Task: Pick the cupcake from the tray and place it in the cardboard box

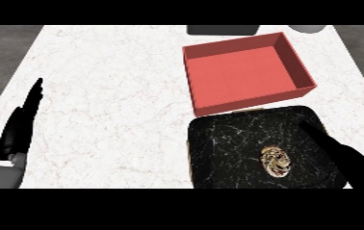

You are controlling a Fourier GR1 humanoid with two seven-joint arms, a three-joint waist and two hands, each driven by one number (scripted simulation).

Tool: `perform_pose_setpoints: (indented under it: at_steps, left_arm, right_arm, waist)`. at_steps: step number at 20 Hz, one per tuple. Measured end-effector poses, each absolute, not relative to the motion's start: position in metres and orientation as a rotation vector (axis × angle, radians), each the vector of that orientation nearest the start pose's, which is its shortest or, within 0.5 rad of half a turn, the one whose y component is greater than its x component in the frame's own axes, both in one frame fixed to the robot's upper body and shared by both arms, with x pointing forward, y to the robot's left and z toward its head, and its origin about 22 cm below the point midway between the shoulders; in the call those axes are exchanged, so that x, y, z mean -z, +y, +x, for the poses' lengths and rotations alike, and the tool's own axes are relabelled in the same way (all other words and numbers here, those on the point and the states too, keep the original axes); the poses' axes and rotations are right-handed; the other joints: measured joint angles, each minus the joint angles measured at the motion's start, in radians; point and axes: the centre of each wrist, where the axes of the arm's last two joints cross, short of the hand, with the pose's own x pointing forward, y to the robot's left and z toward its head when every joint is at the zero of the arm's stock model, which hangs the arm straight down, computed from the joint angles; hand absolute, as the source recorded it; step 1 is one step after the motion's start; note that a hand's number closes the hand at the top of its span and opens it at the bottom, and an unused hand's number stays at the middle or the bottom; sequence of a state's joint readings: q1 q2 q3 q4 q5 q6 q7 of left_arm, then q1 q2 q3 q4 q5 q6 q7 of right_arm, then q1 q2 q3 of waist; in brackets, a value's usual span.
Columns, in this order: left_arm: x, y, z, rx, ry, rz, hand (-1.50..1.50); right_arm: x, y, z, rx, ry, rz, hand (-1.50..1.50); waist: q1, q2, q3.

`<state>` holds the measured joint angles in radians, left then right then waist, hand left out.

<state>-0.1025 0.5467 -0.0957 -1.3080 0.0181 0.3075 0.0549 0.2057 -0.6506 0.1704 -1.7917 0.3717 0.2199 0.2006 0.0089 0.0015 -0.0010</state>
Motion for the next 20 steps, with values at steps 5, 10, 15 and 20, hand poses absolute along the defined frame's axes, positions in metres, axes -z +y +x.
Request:
perform_pose_setpoints:
  at_steps: [5,10,15,20]
  left_arm:
    - [-0.016,0.365,0.267,0.210,-1.364,0.646,0.00]
    - [-0.018,0.357,0.258,0.211,-1.365,0.644,0.00]
    - [-0.019,0.363,0.261,0.207,-1.364,0.645,0.00]
    - [-0.015,0.361,0.259,0.210,-1.365,0.647,0.00]
  right_arm:
    - [-0.047,-0.305,0.203,-1.038,-1.050,-0.528,-1.50]
    - [-0.039,-0.296,0.215,-1.054,-1.038,-0.530,-1.50]
    - [-0.043,-0.288,0.213,-1.061,-1.043,-0.515,-1.50]
    - [-0.041,-0.282,0.209,-1.064,-1.083,-0.472,-1.50]
  waist:
    - [-0.006,-0.001,0.000]
    - [-0.006,-0.002,0.001]
    - [-0.010,-0.002,0.001]
    - [-0.010,-0.002,0.001]
